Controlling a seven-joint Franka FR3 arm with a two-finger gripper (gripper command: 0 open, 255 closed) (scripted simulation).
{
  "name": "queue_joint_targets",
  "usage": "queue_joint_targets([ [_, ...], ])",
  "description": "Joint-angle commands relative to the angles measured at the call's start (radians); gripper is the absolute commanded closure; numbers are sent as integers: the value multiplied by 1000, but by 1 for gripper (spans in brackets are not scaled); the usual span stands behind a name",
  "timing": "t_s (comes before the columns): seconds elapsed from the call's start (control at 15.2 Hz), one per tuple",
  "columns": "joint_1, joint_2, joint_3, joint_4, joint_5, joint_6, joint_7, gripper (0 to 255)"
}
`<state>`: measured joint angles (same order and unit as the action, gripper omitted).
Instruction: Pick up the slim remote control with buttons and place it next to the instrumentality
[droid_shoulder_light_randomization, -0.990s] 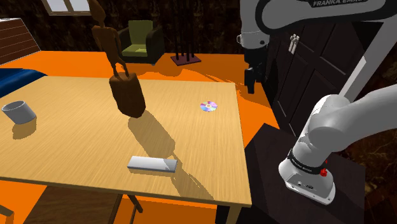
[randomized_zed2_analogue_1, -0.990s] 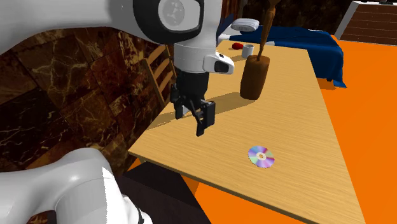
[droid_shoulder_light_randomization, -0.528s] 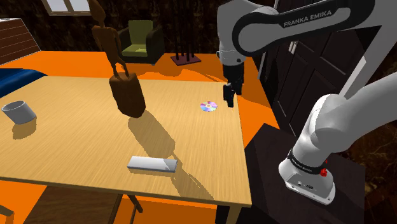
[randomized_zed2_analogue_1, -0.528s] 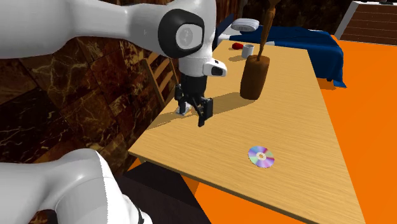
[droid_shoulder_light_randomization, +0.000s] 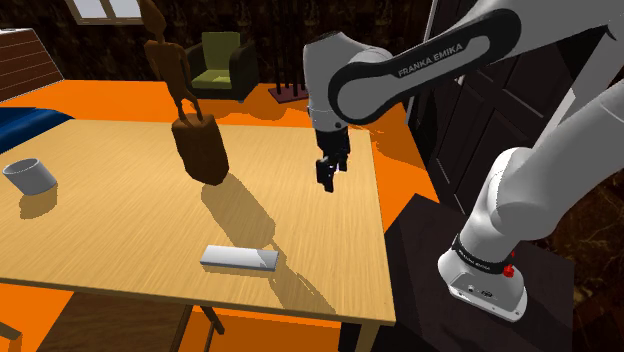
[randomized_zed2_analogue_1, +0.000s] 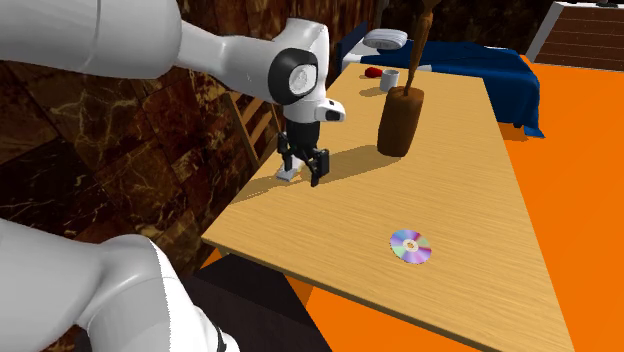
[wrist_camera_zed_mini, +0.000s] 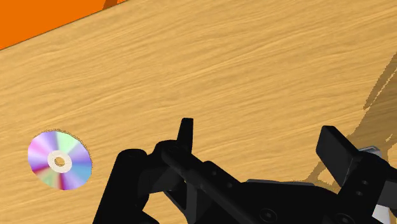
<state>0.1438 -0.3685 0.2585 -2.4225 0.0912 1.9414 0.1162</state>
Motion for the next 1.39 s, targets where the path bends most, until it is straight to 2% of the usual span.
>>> queue_joint_targets([
  [0.0,8,66,24,27,-2,51,19,0],
  [0.33,28,237,79,112,-30,158,78,0],
  [0.73,64,451,125,250,-109,252,164,0],
  [1.32,174,775,130,534,-260,308,280,0],
])
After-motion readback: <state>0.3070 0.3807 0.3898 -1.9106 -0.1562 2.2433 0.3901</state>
